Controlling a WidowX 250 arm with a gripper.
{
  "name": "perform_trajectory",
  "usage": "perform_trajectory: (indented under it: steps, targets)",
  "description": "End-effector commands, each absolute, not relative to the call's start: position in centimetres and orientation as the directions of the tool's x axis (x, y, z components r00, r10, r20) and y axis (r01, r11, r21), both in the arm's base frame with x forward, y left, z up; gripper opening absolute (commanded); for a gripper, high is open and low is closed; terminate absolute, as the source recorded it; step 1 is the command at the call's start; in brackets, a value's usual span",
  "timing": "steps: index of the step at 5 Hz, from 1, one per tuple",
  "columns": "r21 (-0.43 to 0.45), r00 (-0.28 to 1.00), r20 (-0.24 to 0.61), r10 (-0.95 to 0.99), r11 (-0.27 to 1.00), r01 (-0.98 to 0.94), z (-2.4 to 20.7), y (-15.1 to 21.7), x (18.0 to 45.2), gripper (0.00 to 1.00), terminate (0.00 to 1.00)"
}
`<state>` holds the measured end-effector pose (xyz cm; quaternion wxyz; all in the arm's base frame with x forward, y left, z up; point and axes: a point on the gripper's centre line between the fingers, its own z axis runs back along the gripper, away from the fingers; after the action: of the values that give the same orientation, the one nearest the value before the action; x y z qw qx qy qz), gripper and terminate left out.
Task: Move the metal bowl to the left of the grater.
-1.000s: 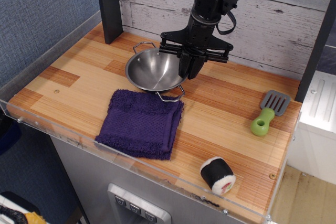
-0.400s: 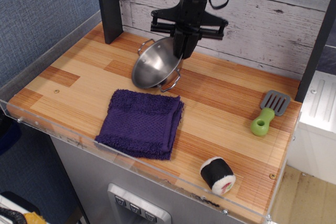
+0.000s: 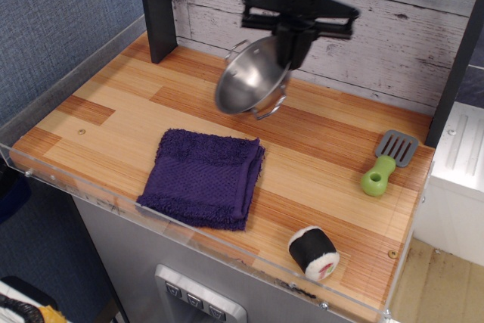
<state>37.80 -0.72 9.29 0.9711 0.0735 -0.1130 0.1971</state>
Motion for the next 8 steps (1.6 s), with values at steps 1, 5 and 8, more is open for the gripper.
perform_trajectory:
  steps: [1, 5, 8]
  targets:
    - [0.031, 0.886, 0.353, 0.299, 0.943, -0.331, 14.1, -3.5, 37.9, 0.00, 0.00]
    - [0.052, 0.947, 0.284, 0.149, 0.984, -0.171, 10.7, -8.4, 36.5, 0.00, 0.00]
    - [0.082, 0.985, 0.161, 0.060, 0.994, -0.074, 6.5, -8.2, 36.7, 0.00, 0.00]
